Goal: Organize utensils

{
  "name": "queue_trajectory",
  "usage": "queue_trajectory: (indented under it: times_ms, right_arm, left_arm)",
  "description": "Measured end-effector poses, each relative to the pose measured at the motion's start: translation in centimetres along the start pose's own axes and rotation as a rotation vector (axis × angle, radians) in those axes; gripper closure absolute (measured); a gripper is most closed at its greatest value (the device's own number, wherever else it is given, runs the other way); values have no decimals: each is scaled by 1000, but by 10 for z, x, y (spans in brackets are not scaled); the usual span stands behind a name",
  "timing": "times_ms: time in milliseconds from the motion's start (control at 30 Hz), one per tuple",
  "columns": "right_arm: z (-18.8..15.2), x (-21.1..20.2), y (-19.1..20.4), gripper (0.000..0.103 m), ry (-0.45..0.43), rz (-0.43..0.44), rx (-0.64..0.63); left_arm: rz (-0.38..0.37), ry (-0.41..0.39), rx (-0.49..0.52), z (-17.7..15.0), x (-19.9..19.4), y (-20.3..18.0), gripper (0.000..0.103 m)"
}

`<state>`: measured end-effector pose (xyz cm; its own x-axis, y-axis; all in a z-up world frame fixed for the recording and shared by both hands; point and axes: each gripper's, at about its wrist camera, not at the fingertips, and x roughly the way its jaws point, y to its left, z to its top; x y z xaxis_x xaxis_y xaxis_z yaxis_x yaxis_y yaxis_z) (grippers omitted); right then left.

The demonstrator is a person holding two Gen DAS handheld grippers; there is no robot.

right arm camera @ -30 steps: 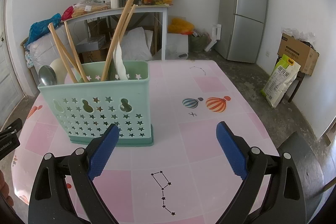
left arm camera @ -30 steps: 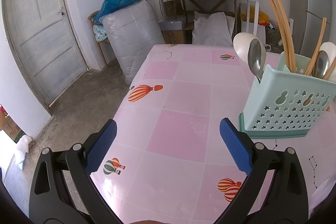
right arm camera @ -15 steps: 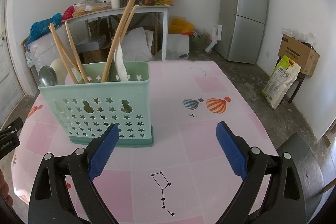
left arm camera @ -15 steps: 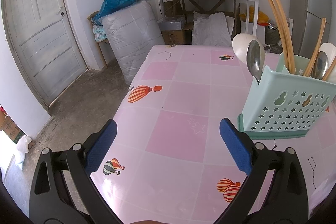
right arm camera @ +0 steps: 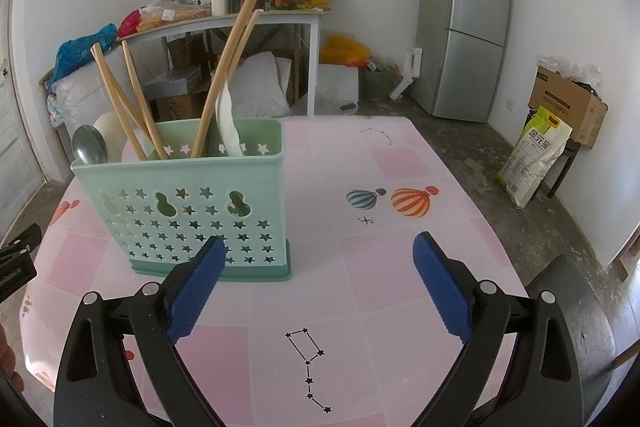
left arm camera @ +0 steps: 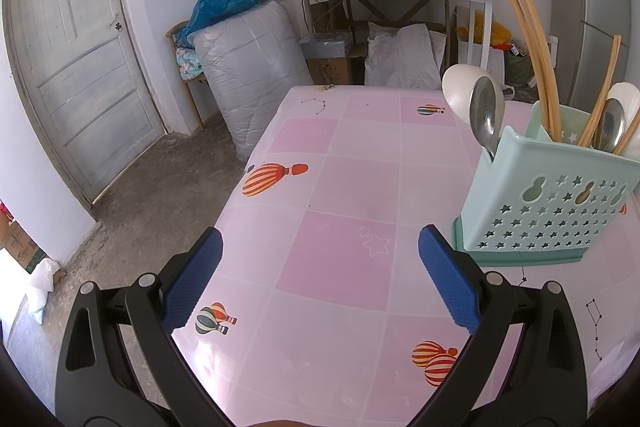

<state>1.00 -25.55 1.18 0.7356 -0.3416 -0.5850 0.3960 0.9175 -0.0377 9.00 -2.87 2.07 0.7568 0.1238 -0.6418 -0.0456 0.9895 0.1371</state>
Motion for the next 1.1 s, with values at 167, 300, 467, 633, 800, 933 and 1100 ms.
queue_trajectory:
  times_ms: [167,300,467,633,800,933,1100]
  right_arm:
    - [0,0,-1,10,0,0,0]
    - [0,0,0,10,0,0,0]
    - [0,0,0,10,1,0,0]
    - [1,0,0,10,1,0,0]
    - [0,0,0,10,5,2,-1]
    - [0,0,0,10,5,2,-1]
    - [0,0,0,10,5,2,0]
  left_arm:
    - [0,0,-1,0,0,-1,9]
    - [0,1,-1,0,1,-1,9]
    - [-1,5,-1,0,1,0,9]
    - [-2,6,0,-1,2,0,9]
    - [-3,9,1,-2,2,-1,9]
    - [-4,11,1,-4,2,-2,9]
    - [-8,12,6,-5,2,-3,9]
